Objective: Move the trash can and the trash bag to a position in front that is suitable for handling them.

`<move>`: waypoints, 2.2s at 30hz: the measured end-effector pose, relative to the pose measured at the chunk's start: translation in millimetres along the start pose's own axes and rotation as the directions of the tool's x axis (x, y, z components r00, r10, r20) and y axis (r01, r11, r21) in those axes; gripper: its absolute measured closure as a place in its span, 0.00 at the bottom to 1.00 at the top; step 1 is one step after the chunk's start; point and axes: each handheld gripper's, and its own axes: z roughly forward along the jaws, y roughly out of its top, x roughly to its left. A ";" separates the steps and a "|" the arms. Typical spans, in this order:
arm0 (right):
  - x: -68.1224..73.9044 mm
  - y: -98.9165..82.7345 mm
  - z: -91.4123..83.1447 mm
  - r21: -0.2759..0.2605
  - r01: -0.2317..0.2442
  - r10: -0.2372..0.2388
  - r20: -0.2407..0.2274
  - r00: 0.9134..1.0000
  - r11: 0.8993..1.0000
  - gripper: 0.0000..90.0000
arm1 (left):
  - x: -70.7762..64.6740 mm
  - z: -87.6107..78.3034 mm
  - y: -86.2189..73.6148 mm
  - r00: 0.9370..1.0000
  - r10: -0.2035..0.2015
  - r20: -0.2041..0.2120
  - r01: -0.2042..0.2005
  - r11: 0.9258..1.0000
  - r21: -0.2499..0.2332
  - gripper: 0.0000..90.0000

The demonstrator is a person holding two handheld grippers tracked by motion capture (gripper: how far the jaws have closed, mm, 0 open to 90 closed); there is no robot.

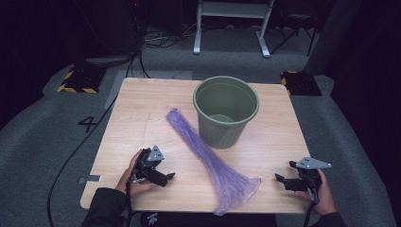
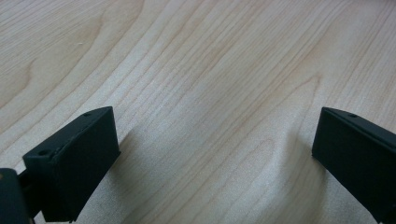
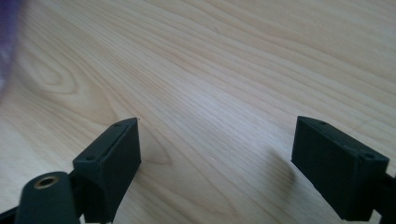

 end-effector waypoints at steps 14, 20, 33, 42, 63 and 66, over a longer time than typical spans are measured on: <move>52.1 33.8 -10.2 -0.106 0.115 -0.129 -0.141 0.982 0.988 0.22 | -1.5 -1.5 -1.6 1.000 -0.013 -0.006 0.013 1.000 0.002 0.00; 66.6 41.0 -14.9 -0.129 0.135 -0.154 -0.154 0.976 0.982 0.24 | -1.8 -1.8 -1.8 1.000 -0.016 -0.008 0.016 1.000 0.003 0.00; 78.5 50.2 -26.8 -0.178 0.156 -0.180 -0.128 0.975 0.972 0.28 | -1.8 -1.8 -1.8 1.000 -0.016 -0.009 0.016 1.000 0.003 0.00; 85.8 57.0 -32.5 -0.200 0.159 -0.192 -0.158 0.969 0.967 0.28 | -2.0 -1.8 -1.9 1.000 -0.017 -0.010 0.017 1.000 0.001 0.00; 114.8 37.5 14.6 -0.079 0.221 -0.235 -0.295 0.926 0.972 0.44 | -4.5 -2.1 -2.1 0.999 -0.029 -0.029 0.029 1.000 -0.001 0.00; 114.5 36.1 20.3 -0.067 0.218 -0.228 -0.294 0.928 0.974 0.44 | -4.8 -2.2 -2.1 0.999 -0.032 -0.032 0.032 0.999 0.000 0.00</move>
